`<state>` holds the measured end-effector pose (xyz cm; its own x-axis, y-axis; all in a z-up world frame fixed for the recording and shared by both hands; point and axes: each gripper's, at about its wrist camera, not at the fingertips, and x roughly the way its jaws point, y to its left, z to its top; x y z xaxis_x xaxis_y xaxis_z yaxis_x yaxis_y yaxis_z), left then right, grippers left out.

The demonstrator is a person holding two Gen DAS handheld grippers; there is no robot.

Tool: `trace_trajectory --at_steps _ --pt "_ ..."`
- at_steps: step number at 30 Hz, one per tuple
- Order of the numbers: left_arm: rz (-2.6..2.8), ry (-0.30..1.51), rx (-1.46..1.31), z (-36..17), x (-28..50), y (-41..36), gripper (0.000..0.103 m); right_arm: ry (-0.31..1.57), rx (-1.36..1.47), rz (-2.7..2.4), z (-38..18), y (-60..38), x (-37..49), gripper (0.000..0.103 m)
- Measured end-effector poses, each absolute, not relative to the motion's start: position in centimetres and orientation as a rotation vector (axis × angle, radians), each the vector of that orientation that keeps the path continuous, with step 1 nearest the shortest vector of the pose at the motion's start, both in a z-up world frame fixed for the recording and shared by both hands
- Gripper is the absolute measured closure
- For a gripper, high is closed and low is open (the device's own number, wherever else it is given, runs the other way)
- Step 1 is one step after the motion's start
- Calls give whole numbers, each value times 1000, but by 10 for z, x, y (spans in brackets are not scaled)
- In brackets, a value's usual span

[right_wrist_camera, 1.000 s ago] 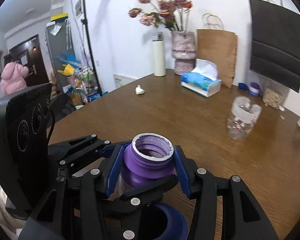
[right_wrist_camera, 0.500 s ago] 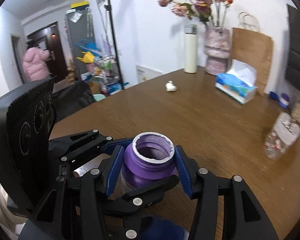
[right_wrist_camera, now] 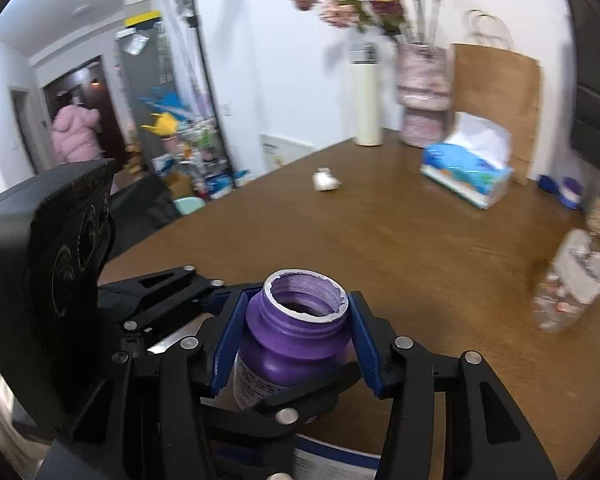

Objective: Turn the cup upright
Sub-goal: 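Lower the upright purple bottle onto the table and open both tools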

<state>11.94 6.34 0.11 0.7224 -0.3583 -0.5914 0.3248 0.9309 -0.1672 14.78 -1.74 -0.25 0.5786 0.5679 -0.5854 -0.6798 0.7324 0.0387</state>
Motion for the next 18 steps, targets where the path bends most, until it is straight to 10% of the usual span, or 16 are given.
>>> trace_trajectory --at_steps 18 --pt "-385 675 -31 -4 121 48 26 597 -155 632 1 -67 159 44"
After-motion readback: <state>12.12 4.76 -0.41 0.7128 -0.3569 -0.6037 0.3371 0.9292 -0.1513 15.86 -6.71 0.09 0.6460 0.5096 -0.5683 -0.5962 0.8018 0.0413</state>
